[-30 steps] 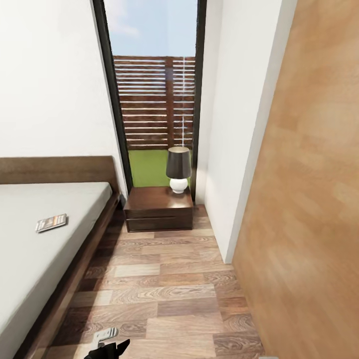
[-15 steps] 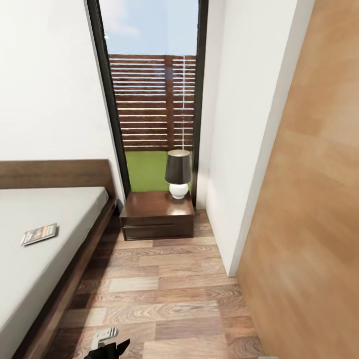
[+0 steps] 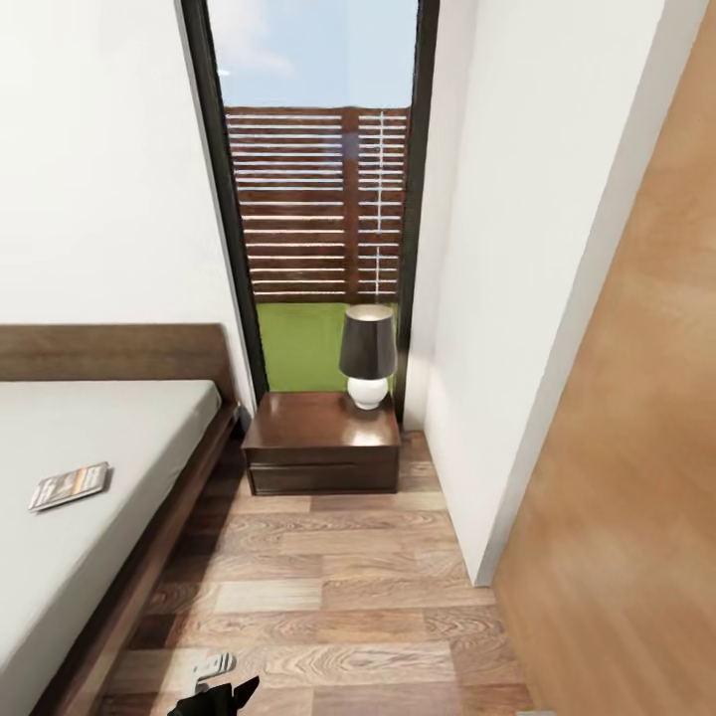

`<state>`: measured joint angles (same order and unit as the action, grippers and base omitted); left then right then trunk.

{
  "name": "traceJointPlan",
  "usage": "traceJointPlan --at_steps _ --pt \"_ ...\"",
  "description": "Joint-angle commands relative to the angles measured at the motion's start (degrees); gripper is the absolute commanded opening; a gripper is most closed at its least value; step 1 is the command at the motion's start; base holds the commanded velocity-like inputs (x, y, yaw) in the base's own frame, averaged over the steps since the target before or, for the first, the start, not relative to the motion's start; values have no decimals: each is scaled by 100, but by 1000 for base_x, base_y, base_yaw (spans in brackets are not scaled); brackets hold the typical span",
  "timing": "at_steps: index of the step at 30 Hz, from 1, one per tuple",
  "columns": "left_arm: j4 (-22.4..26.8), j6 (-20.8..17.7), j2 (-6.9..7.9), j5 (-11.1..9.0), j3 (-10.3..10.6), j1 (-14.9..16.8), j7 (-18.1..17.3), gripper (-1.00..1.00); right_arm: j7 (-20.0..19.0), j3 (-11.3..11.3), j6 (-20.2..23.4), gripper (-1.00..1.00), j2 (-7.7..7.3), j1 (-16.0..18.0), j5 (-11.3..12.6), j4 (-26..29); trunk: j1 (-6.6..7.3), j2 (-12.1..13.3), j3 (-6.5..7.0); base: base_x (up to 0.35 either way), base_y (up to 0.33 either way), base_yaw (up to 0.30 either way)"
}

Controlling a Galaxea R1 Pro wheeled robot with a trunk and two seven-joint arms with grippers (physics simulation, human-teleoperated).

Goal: In the bedroom, move the book from the bed onto either nightstand, and place the two sandals side by side next to the bed.

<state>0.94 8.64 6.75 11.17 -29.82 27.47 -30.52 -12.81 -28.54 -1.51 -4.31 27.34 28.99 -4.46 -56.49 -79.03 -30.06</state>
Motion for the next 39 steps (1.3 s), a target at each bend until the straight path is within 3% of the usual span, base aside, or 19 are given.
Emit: traceJointPlan --at_steps 1,11,39 --pt "-6 33 2 61 -42 4 -9 100 -38 -46 -16 100 2 8 61 -20 -3 -3 -6 333 0 6" --pt "-6 33 2 59 -42 4 -7 100 -38 -46 -16 100 5 5 59 -20 -3 -3 -6 333 0 135" --pt "-6 33 2 61 -36 4 -6 100 -38 -46 -16 100 6 6 63 -20 -3 -3 -6 333 0 3"
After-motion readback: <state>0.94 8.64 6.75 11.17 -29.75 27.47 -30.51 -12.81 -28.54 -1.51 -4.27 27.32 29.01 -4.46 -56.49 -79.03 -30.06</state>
